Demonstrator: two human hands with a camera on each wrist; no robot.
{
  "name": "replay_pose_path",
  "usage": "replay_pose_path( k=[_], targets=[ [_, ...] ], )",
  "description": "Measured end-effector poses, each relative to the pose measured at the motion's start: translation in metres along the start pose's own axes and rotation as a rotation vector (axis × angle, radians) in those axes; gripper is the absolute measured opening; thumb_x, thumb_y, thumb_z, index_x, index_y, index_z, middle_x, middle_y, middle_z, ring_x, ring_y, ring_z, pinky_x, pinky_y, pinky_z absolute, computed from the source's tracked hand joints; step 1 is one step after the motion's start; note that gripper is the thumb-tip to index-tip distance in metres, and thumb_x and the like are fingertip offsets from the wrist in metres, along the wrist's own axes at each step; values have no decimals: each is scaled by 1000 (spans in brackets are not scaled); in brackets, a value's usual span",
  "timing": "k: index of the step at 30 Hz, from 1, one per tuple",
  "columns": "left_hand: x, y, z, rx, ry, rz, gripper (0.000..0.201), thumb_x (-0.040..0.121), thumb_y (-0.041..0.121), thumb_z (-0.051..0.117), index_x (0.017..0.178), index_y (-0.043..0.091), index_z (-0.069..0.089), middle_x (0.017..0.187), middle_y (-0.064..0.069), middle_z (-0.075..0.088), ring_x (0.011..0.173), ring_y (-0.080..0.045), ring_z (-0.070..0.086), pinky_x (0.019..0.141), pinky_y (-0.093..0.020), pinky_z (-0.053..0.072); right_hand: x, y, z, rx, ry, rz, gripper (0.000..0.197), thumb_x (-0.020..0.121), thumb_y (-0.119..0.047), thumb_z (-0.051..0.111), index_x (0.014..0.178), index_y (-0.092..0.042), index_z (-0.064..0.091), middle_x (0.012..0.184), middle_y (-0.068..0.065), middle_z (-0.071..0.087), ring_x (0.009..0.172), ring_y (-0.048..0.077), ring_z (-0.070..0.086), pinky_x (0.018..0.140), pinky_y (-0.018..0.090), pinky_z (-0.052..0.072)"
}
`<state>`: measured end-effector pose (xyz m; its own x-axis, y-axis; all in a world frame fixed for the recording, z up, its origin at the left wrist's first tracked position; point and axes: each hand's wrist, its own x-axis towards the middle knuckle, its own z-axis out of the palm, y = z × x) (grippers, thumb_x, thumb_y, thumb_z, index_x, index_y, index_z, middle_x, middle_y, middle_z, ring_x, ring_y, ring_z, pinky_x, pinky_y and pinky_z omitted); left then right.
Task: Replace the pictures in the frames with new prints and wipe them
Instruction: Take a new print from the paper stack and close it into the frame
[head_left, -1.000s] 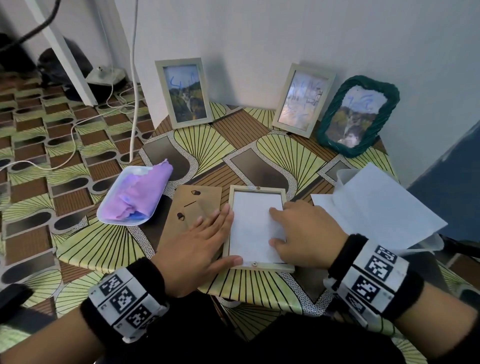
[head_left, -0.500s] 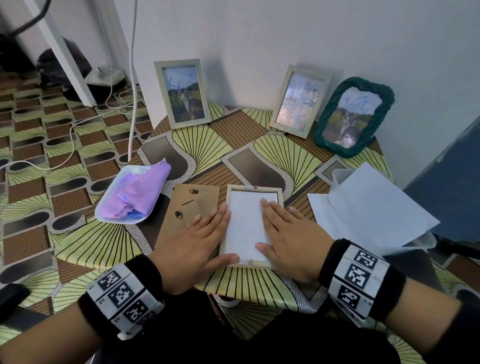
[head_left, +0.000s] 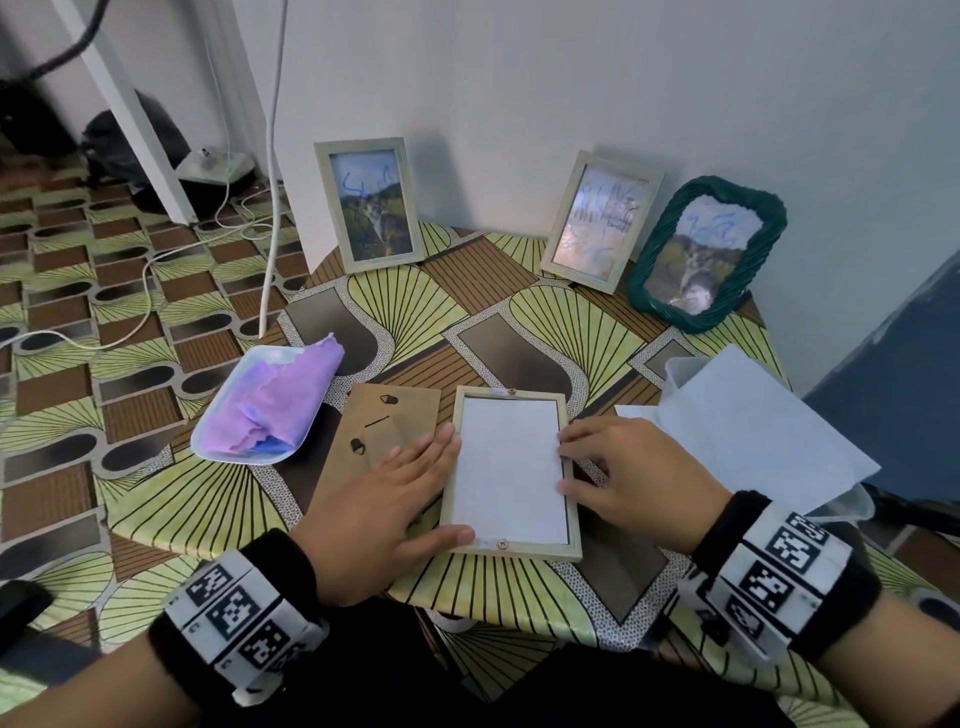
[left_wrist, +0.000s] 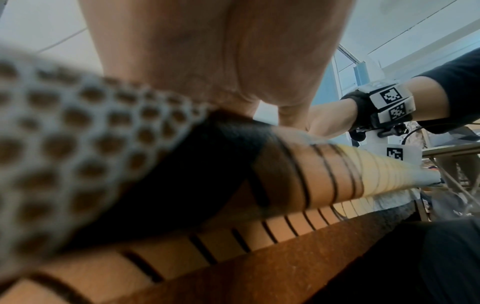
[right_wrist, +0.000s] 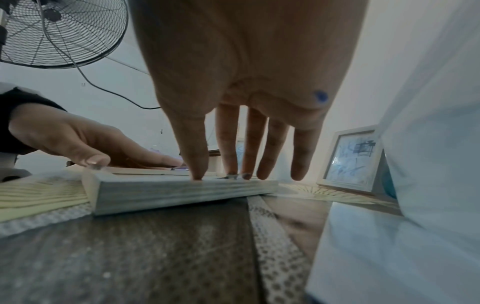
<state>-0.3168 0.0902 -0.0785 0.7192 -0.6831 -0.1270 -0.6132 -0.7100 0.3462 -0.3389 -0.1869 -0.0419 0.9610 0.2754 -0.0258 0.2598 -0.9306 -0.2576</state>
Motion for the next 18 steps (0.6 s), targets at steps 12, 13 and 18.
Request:
replay_pose_path(
  k=[12, 13, 18],
  targets=[
    [1, 5, -4, 15, -39, -34, 92, 86, 73, 26, 154, 26, -14, 158, 15, -24, 145, 3, -19, 120, -20, -7, 9, -7, -4, -52, -34, 41, 41, 80, -49, 71, 106, -18, 74, 109, -9, 57, 99, 9, 54, 88, 32, 49],
    [1, 5, -5, 14, -39, -34, 92, 86, 72, 27, 154, 26, -13, 158, 15, -23, 145, 3, -19, 121, -21, -6, 9, -7, -5, -29, -19, 64, 43, 78, -50, 74, 108, -19, 74, 108, -8, 58, 96, 9, 54, 86, 32, 49],
    [1, 6, -6, 20, -42, -36, 91, 88, 71, 29, 154, 25, -14, 158, 15, -24, 145, 3, -19, 121, -22, -5, 8, -6, -7, 49, 23, 120, 46, 69, -53, 80, 103, -21, 75, 99, -12, 59, 86, 6, 55, 80, 30, 51]
  ],
)
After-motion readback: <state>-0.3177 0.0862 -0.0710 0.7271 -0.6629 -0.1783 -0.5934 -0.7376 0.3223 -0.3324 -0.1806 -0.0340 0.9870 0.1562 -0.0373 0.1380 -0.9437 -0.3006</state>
